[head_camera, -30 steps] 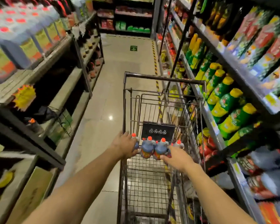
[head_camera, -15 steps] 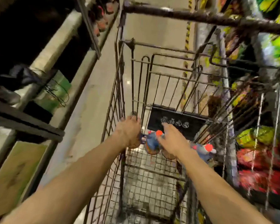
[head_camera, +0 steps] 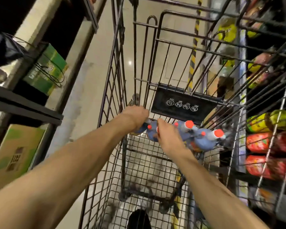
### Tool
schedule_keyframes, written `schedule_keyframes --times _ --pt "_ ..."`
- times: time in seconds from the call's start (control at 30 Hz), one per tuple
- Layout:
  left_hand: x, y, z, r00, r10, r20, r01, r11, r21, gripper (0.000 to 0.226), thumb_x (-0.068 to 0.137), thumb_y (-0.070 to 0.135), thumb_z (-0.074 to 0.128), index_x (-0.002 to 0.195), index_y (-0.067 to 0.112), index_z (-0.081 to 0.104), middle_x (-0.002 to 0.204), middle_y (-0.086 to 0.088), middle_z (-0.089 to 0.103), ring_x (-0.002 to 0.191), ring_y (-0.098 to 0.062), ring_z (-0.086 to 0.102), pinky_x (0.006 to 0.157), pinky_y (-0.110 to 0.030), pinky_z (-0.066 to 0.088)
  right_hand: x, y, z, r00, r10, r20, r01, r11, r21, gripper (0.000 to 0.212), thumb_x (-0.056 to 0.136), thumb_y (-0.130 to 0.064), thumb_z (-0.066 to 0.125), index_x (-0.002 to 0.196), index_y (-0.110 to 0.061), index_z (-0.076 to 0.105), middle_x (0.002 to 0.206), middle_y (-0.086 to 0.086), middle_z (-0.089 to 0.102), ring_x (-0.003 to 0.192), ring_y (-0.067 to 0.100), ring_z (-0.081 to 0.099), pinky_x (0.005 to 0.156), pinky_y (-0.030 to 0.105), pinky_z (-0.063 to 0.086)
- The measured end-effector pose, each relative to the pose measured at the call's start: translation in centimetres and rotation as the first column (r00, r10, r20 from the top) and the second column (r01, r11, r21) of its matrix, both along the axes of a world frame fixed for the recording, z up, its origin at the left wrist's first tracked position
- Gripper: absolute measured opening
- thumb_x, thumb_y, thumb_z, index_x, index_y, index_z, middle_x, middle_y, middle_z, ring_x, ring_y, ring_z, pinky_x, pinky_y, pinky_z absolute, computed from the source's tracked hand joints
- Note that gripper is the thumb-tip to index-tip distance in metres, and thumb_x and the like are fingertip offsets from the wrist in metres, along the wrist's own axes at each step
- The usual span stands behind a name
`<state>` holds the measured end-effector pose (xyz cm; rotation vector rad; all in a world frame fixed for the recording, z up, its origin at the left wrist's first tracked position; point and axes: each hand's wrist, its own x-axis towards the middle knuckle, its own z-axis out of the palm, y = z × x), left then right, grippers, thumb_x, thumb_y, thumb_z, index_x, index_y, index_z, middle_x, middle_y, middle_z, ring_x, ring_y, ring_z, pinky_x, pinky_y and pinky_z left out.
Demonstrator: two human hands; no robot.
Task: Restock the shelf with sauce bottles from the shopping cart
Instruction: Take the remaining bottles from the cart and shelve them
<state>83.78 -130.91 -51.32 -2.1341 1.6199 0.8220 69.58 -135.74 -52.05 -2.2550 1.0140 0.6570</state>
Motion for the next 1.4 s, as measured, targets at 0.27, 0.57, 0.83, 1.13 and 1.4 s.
schedule_keyframes --times 0.27,0.57,0.83,1.13,1.4 --pt "-3.9 3.8 0.8 0.967 -0.192 -0.169 0.188 0.981 -0.040 0.022 0.093 0.027 0.069 0.109 0.014 0.063 0.104 -0.005 0.065 0.086 -0.021 0.060 0.072 -0.035 0.050 -6.1 4.6 0.6 0.975 -0.206 0.089 0.201 0.978 0.057 0.022 0.096 -0.006 0.058 0.118 -0.002 0.056 0.097 0.016 0.067 0.091 0.024 0.066 0.074 0.022 0.051" --pt "-7.4 7.0 -1.9 0.959 -0.113 -0.259 0.074 0.985 -0.155 0.042 0.090 0.043 0.072 0.119 0.015 0.060 0.114 -0.006 0.061 0.099 -0.027 0.064 0.075 -0.036 0.049 -12.2 7.8 0.1 0.940 -0.318 0.125 0.321 0.947 -0.009 0.044 0.087 -0.020 0.078 0.127 -0.016 0.059 0.111 0.001 0.069 0.103 0.026 0.064 0.076 0.031 0.041" --pt "-8.8 11.6 -6.9 0.450 0.498 -0.741 -0.743 0.669 -0.001 0.050 0.058 0.040 0.094 0.100 0.033 0.068 0.110 -0.001 0.065 0.101 -0.020 0.066 0.079 -0.033 0.062 -14.2 9.5 -3.6 0.527 -0.798 0.292 0.709 0.603 0.365 0.047 0.074 -0.005 0.089 0.106 -0.029 0.064 0.108 -0.001 0.070 0.100 0.013 0.066 0.084 0.022 0.053" --pt "-9.3 13.7 -11.5 0.087 0.596 -0.798 -0.813 0.506 0.289 0.088 0.066 0.008 0.095 0.140 0.020 0.049 0.130 -0.002 0.067 0.110 -0.012 0.068 0.084 -0.018 0.057 -15.8 9.5 -9.5 0.449 -0.878 0.163 0.618 0.437 0.653 0.073 0.078 0.018 0.075 0.140 -0.005 0.044 0.118 0.002 0.065 0.088 -0.007 0.069 0.070 0.004 0.050" --pt "-8.6 11.0 -12.7 0.205 0.482 -0.852 -0.738 0.648 0.190 0.051 0.075 0.005 0.089 0.120 0.015 0.069 0.109 0.000 0.078 0.102 -0.015 0.075 0.085 -0.028 0.061 -16.5 7.9 -11.9 0.431 -0.880 0.202 0.574 0.440 0.691 0.092 0.058 -0.020 0.099 0.138 -0.013 0.053 0.129 0.004 0.069 0.116 0.014 0.067 0.097 0.023 0.056"
